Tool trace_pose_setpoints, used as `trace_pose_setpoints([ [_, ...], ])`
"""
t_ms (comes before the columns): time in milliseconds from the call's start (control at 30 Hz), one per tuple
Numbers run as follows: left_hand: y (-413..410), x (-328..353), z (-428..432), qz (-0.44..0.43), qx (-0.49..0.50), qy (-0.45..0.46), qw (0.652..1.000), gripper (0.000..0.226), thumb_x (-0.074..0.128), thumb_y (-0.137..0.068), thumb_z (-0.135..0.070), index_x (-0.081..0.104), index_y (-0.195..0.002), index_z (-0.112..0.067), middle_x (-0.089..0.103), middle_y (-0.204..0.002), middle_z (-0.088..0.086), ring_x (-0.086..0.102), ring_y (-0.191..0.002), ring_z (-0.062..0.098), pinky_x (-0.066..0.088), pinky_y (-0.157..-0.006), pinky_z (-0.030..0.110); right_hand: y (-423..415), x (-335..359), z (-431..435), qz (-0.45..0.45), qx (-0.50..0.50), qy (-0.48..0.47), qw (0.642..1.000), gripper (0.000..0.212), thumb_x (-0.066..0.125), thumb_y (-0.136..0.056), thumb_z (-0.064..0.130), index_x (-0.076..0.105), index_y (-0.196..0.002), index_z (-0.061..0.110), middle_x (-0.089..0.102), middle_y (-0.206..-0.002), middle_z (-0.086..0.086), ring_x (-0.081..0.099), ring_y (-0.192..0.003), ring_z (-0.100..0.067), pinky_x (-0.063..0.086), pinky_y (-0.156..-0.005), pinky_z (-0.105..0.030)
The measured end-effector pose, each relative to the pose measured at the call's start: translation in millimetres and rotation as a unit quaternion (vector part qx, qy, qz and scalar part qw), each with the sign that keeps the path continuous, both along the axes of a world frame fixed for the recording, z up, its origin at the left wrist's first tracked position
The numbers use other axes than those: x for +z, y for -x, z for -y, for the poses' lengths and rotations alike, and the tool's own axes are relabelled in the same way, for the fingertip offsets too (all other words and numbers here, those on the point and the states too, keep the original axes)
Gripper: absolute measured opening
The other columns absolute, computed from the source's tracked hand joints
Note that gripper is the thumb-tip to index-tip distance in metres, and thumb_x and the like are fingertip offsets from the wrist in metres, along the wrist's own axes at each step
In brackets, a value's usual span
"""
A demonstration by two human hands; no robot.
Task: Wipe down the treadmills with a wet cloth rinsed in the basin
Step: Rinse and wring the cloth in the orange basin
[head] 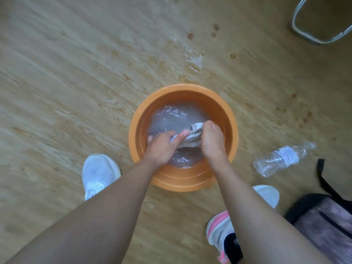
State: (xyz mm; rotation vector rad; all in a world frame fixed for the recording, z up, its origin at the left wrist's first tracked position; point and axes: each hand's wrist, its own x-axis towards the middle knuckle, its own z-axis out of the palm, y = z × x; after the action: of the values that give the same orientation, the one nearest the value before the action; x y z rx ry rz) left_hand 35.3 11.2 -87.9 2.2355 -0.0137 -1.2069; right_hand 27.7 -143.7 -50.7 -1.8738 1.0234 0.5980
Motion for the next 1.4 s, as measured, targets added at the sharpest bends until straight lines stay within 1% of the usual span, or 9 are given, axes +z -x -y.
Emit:
trace_pose_setpoints([
  [233,-5.3,-15.3,-1.3,0.051,-0.022,-0.102,0.993,0.037,0.06,-0.097,-0.054,0.059,-0.102,-0.018,0.068,-0.105,0.013,0.064,-0.103,0.038,0.049,-0.083,0.044,-17.3,-40.6,11.9,-0.036,0.202,0.083,0.975,0.03,0.067,-0.099,0.028,0.067,-0.115,0.003,0.073,-0.115,-0.02,0.066,-0.112,-0.038,0.045,-0.084,-0.035],
  [367,-15.2,-13.8,7.2,-0.018,0.264,-0.038,0.964,0.058,0.075,-0.078,-0.064,0.057,-0.072,-0.009,0.059,-0.065,0.006,0.056,-0.064,0.026,0.047,-0.065,0.042,-23.3,-46.8,5.8,-0.048,0.125,0.118,0.984,0.028,0.061,-0.098,0.028,0.075,-0.104,0.004,0.075,-0.109,-0.023,0.068,-0.106,-0.042,0.051,-0.086,-0.04],
  [533,-9.3,-38.7,31.7,-0.131,0.496,0.067,0.855,0.066,0.055,-0.079,-0.068,0.071,-0.114,-0.015,0.075,-0.114,0.005,0.069,-0.111,0.028,0.055,-0.097,0.04,-18.6,-37.8,-36.3,0.001,0.098,0.037,0.994,0.04,0.057,-0.096,0.041,0.072,-0.082,0.008,0.072,-0.081,-0.016,0.067,-0.083,-0.035,0.044,-0.068,-0.036],
  [633,-16.6,-10.1,45.9,-0.22,0.464,0.081,0.854,0.04,0.047,-0.106,-0.042,0.068,-0.085,-0.015,0.064,-0.057,-0.002,0.062,-0.053,0.019,0.041,-0.045,0.016,-14.4,-45.7,-42.3,-0.002,0.076,0.042,0.996,0.036,0.062,-0.098,0.04,0.075,-0.092,0.007,0.077,-0.096,-0.02,0.072,-0.096,-0.036,0.053,-0.081,-0.042],
  [767,-17.5,4.5,43.4,-0.215,0.315,0.032,0.924,0.029,0.039,-0.11,-0.02,0.065,-0.101,-0.012,0.056,-0.056,0.008,0.049,-0.034,0.02,0.03,-0.035,0.02,-19.6,-62.4,-28.0,-0.061,0.001,0.006,0.998,0.015,0.069,-0.095,0.027,0.07,-0.088,0.013,0.076,-0.095,-0.017,0.073,-0.096,-0.035,0.054,-0.08,-0.039],
  [933,-4.4,18.6,25.9,-0.093,0.349,-0.077,0.929,0.038,0.056,-0.101,-0.037,0.07,-0.107,-0.002,0.074,-0.106,0.021,0.07,-0.098,0.04,0.053,-0.077,0.041,-25.2,-62.3,-20.9,-0.082,0.175,0.016,0.981,0.014,0.063,-0.096,0.025,0.067,-0.09,0.012,0.074,-0.103,-0.021,0.07,-0.101,-0.036,0.043,-0.074,-0.033],
  [1100,2.6,21.0,14.9,-0.01,0.403,-0.125,0.907,0.035,0.073,-0.092,-0.042,0.069,-0.107,-0.011,0.073,-0.113,0.013,0.067,-0.109,0.036,0.051,-0.089,0.037,-24.3,-45.6,9.8,-0.092,0.266,0.126,0.951,0.024,0.064,-0.094,0.027,0.071,-0.102,0.005,0.073,-0.107,-0.024,0.07,-0.105,-0.042,0.054,-0.086,-0.042],
  [1267,-11.8,-9.9,37.0,-0.014,0.444,-0.039,0.895,0.018,0.067,-0.095,-0.033,0.062,-0.097,-0.017,0.072,-0.11,0.013,0.066,-0.107,0.036,0.053,-0.092,0.043,-16.7,-35.6,-16.9,-0.049,0.063,-0.028,0.996,0.029,0.07,-0.086,0.032,0.066,-0.066,0.011,0.057,-0.059,0.002,0.055,-0.061,-0.021,0.044,-0.061,-0.031],
  [1400,-10.8,-29.5,50.8,-0.153,0.517,0.068,0.839,0.033,0.055,-0.097,-0.043,0.07,-0.091,-0.015,0.077,-0.099,0.01,0.074,-0.091,0.027,0.061,-0.084,0.042,-13.4,-46.0,-39.3,0.005,0.041,-0.042,0.998,0.024,0.064,-0.101,0.032,0.076,-0.1,0.011,0.078,-0.097,-0.008,0.071,-0.094,-0.026,0.053,-0.085,-0.038],
])
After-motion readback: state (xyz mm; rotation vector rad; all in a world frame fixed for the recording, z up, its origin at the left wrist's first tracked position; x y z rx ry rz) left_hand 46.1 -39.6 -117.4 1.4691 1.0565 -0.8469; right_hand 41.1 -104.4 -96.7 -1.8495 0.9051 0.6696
